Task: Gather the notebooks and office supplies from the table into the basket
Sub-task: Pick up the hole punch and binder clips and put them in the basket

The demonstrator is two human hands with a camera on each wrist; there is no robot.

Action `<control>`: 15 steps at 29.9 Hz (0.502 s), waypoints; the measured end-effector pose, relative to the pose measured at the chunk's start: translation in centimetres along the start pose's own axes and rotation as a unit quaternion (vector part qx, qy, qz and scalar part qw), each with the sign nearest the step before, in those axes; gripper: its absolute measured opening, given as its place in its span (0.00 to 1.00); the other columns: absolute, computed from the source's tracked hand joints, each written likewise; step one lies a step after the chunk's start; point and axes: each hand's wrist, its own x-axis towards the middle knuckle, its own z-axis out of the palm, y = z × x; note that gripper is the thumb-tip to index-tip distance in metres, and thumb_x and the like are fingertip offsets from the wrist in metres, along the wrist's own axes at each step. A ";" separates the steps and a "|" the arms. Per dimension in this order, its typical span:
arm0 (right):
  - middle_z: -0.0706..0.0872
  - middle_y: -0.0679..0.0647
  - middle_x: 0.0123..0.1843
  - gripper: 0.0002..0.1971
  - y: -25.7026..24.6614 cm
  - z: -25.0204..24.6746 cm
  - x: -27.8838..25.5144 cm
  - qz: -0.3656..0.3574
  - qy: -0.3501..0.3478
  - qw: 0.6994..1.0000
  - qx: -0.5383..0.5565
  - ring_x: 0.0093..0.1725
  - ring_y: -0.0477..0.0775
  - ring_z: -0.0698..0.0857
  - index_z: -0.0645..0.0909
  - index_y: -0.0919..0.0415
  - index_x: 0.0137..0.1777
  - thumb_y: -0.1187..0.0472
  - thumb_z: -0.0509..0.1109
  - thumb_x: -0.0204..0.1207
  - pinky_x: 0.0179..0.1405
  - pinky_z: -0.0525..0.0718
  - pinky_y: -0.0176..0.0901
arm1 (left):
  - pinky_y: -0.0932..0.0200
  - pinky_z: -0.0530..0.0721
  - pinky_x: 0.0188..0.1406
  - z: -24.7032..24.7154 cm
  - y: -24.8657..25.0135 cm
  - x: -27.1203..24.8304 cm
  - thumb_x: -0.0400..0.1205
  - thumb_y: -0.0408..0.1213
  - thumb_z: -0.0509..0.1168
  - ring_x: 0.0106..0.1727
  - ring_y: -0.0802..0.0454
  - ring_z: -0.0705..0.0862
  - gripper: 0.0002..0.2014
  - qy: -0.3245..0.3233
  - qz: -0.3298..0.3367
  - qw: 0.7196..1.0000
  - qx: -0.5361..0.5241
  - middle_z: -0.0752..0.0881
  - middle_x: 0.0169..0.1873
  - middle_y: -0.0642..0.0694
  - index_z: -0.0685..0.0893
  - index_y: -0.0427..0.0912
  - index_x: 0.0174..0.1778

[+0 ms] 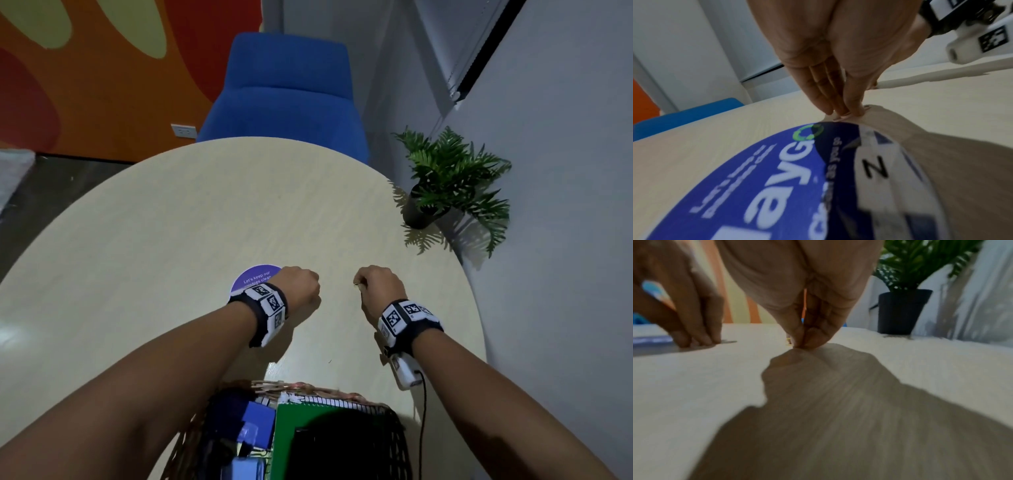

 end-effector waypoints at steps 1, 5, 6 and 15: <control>0.88 0.55 0.50 0.13 0.0 -0.3 -0.5 0.023 -0.005 1.000 0.007 0.48 0.60 0.85 0.84 0.57 0.50 0.72 0.63 0.73 0.42 0.81 0.45 | 0.54 0.75 0.39 0.0 -0.4 -0.3 0.80 0.35 0.56 0.46 0.38 0.82 0.12 -0.011 -0.003 1.000 -0.001 0.80 0.44 0.41 0.84 0.34 0.45; 0.87 0.54 0.50 0.11 0.0 -0.3 -2.7 0.062 -0.032 0.997 0.031 0.47 0.59 0.85 0.83 0.54 0.47 0.69 0.62 0.75 0.44 0.83 0.46 | 0.55 0.83 0.45 0.2 -2.0 -1.0 0.74 0.32 0.64 0.49 0.41 0.85 0.07 -0.077 -0.030 0.996 -0.019 0.84 0.50 0.42 0.85 0.39 0.45; 0.88 0.54 0.50 0.11 0.0 -0.4 -3.4 0.067 -0.038 0.996 0.039 0.47 0.58 0.85 0.83 0.53 0.46 0.68 0.62 0.75 0.45 0.85 0.47 | 0.54 0.85 0.49 0.4 -2.2 -1.2 0.73 0.33 0.66 0.48 0.43 0.86 0.05 -0.097 -0.044 0.994 -0.016 0.87 0.51 0.43 0.86 0.41 0.43; 0.82 0.43 0.35 0.08 -4.9 -6.7 -11.4 -0.022 -0.026 0.986 0.164 0.34 0.46 0.82 0.84 0.57 0.43 0.68 0.64 0.78 0.33 0.76 0.34 | 0.54 0.79 0.49 -0.1 -5.3 -9.4 0.80 0.36 0.64 0.55 0.37 0.85 0.14 0.053 -0.111 0.975 -0.186 0.89 0.51 0.37 0.83 0.48 0.62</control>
